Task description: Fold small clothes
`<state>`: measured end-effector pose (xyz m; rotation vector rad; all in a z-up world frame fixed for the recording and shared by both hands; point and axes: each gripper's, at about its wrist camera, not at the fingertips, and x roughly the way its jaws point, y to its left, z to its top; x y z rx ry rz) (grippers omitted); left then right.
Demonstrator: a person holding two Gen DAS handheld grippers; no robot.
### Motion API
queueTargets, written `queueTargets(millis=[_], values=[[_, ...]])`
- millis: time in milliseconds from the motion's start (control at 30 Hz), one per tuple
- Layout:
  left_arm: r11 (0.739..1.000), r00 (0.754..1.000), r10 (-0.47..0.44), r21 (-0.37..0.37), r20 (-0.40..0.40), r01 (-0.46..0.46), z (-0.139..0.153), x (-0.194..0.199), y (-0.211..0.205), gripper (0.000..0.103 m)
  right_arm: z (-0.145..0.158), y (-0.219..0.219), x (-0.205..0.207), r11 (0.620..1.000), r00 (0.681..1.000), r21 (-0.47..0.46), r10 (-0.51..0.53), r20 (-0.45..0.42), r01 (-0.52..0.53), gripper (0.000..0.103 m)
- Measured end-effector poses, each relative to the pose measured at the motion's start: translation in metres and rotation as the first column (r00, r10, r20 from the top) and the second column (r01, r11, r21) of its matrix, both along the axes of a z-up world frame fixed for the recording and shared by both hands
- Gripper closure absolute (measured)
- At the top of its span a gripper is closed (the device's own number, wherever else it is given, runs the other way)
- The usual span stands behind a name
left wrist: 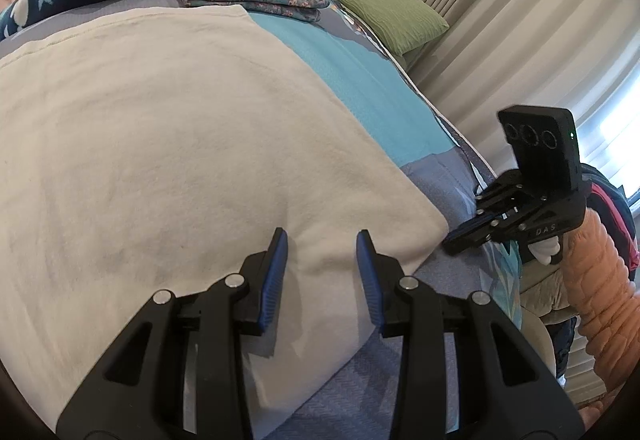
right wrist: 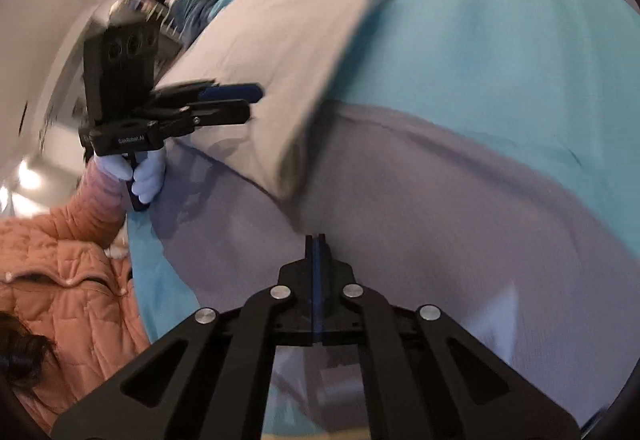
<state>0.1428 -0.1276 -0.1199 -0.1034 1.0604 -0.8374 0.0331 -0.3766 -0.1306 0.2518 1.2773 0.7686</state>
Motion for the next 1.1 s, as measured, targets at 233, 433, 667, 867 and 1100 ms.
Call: queueTargets(millis=[233,433,667,867,1100], values=[[0.997,0.996,-0.068,0.05,0.05,0.065,0.01,-0.02,-0.011,0.069,0.028,-0.002,-0.018,0.972,0.96,0.095,-0.226,0.163,0.213,0.08],[0.983,0.982,-0.173,0.077,0.077,0.167,0.006,-0.06,-0.024,0.069,0.026,0.036,-0.018,0.96,0.932,0.006,-0.272,0.239,0.278,0.068],[0.995,0.99,-0.058,0.084,0.125,0.048,0.024,-0.08,0.015,0.066,0.009,0.054,-0.009,0.909,0.899,-0.149,-0.341,0.274,0.39,0.088],[0.958,0.943,0.28,0.015,0.179,-0.287,0.043,-0.105,0.154,0.061,0.033,0.067,-0.024,0.85,0.835,-0.216,-0.369,0.409,0.481,0.08],[0.743,0.734,0.661,0.0,0.158,-0.669,0.031,-0.154,0.335,0.073,0.063,0.148,-0.034,0.907,0.837,-0.211,-0.22,0.5,0.365,0.073]])
